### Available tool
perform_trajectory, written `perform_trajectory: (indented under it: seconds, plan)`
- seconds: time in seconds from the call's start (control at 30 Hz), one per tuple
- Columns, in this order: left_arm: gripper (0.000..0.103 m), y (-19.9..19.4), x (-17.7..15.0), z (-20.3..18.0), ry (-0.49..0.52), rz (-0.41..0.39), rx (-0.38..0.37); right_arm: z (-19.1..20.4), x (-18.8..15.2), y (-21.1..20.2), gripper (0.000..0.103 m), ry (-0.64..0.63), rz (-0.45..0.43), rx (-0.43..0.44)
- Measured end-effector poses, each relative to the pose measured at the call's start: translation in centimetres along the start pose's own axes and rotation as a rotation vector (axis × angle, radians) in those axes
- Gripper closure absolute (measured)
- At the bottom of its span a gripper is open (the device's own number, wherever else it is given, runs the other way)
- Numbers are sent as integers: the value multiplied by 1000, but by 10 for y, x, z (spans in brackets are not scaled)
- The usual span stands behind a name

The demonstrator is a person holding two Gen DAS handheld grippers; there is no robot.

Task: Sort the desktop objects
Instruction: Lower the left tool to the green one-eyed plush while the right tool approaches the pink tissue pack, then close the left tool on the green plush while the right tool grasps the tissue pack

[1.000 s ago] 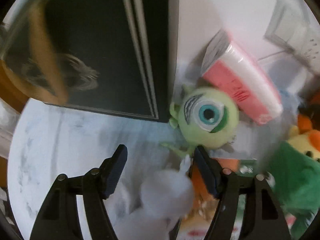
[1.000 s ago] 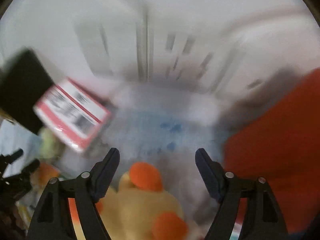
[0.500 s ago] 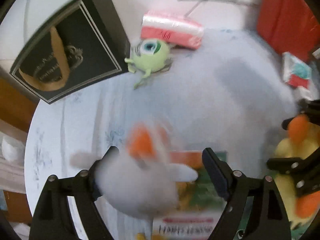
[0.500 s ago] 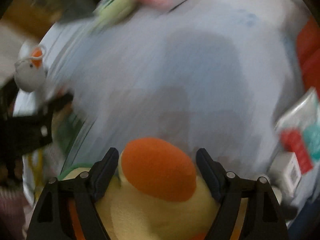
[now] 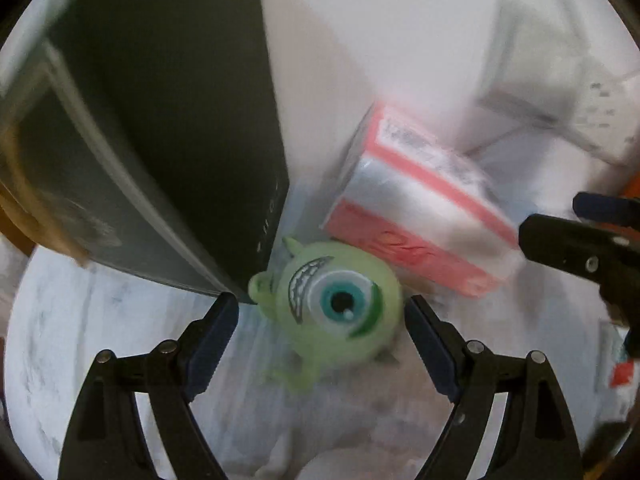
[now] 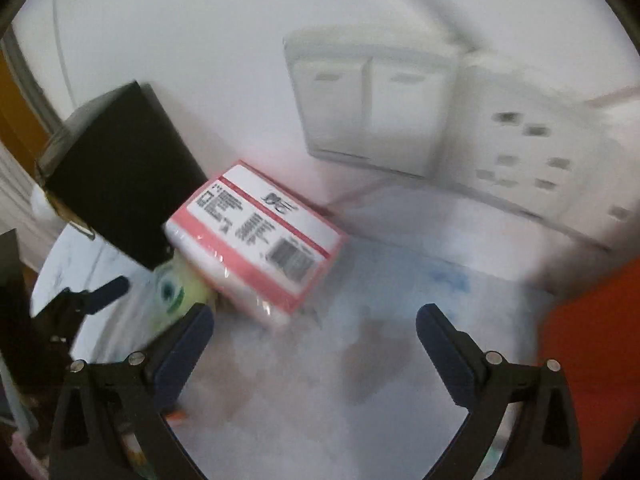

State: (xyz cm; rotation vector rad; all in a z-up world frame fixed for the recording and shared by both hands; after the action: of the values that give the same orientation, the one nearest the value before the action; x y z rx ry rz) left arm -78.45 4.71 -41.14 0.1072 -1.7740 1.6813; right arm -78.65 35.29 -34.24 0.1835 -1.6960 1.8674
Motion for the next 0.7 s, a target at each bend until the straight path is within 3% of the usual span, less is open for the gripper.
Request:
perform_trajectory:
  seconds: [0.13,0.2,0.27,0.33,0.4,0.43,0.47,0.5,0.53,0.57,0.63,0.7]
  plan:
    - [18,24,-3,7,-75,-6,-43,7,9,30,0,-44,-45,48]
    - [27,27,-2,9,-90,-14,-51,11,16,40,0,-39,-89,108]
    - [39,31,-7,9,-74,6,-63,14,20,52,0,-18,-67,163]
    - [40,32,-14,5,-49,42,-68,20,15,73,0,-8,30,165]
    - [42,30,-25,2,-18,67,-56,28,2,74,1,-25,69,174]
    - [42,28,-32,3,-9,73,-53,35,-9,76,6,-58,122,139]
    - [42,25,-40,5,-4,77,-47,41,-22,79,21,-117,159,56]
    - [42,22,-46,8,-6,81,-46,50,-35,77,23,-215,148,-47]
    - [42,20,-53,11,-1,77,-49,54,-43,74,24,-240,153,-68]
    - [42,19,-57,14,-2,75,-37,55,-47,70,24,-226,176,-37]
    - [42,20,-60,19,-17,71,-39,60,-43,57,22,-234,124,-34]
    - [43,19,-60,24,-25,62,-34,68,-29,42,0,-263,18,-52]
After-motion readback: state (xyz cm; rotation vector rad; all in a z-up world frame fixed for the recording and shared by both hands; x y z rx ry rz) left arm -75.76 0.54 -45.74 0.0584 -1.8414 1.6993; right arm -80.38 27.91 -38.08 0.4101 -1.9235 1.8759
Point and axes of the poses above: each gripper's, at about its wrist camera, not at the fingertips, and y roughly the way its jaws point, z to its left, x to its top, the point moved 2 cm from there along y, roughly the way its jaws point, and after that the axes turned 10 degrees about y, right-handed, at the moved point
